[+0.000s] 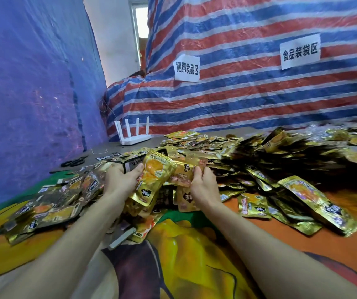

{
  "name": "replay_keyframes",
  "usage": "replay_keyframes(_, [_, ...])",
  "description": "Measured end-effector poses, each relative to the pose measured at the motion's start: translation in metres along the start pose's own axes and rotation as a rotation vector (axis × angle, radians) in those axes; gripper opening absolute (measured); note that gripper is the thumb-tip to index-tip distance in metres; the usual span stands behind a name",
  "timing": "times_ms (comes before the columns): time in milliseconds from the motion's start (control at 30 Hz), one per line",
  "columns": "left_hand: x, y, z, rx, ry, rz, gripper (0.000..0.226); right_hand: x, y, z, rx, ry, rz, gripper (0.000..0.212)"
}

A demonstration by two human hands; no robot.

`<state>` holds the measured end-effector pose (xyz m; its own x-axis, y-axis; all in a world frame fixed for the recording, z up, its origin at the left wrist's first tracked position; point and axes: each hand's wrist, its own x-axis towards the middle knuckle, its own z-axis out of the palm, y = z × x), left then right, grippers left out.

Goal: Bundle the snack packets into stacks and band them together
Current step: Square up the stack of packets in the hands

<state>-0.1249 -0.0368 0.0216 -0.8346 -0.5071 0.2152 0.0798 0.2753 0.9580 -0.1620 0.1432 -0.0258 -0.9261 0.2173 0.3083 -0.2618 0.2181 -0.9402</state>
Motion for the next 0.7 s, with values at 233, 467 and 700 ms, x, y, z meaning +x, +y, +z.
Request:
replay_keyframes(233, [-0.008, -0.006, 0.015, 0.148, 0.143, 0.219, 0.045, -0.002, 0.002, 0.005, 0.11, -0.134, -0.012, 0.032])
replay_keyframes(467, [0.003, -0.012, 0.004, 0.347, 0.315, 0.434, 0.045, -0.002, 0.003, 0.005, 0.064, -0.097, -0.061, 0.021])
replay_keyframes(700, [-0.01, -0.022, 0.008, 0.949, 0.063, 0.588, 0.033, -0.004, 0.001, -0.004, 0.031, 0.056, -0.149, 0.011])
